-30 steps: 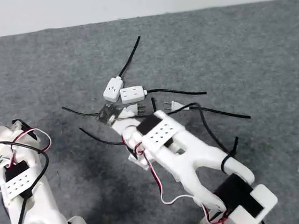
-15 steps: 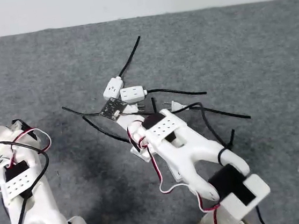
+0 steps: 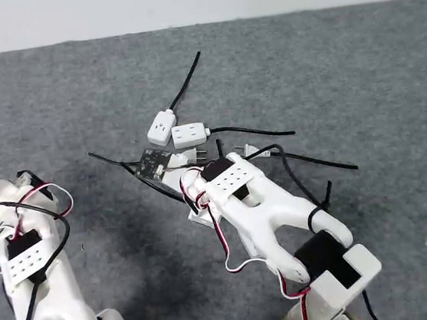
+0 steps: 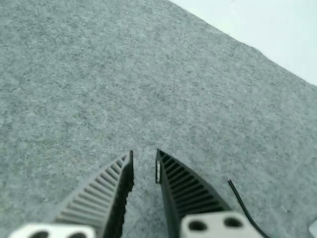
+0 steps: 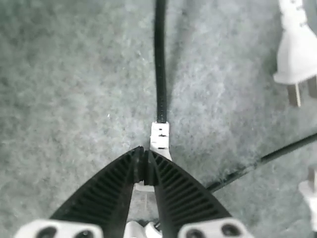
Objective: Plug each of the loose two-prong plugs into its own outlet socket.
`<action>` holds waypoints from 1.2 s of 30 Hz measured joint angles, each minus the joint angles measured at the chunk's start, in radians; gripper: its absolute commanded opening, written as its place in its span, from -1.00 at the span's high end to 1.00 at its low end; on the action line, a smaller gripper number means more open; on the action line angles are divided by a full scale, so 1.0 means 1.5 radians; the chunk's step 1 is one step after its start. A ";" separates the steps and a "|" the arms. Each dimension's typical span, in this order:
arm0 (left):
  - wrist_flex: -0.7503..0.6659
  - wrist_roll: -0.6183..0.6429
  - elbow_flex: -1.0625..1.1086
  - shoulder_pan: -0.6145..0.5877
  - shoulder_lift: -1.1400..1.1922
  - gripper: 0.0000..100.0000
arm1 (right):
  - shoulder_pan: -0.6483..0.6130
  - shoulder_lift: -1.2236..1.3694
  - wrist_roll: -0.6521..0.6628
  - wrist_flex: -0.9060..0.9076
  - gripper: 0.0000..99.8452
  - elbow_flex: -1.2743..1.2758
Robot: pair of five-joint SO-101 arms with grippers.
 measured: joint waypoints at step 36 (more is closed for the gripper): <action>0.018 -0.002 0.000 0.000 0.000 0.85 | -0.001 0.068 0.076 0.001 0.82 -0.084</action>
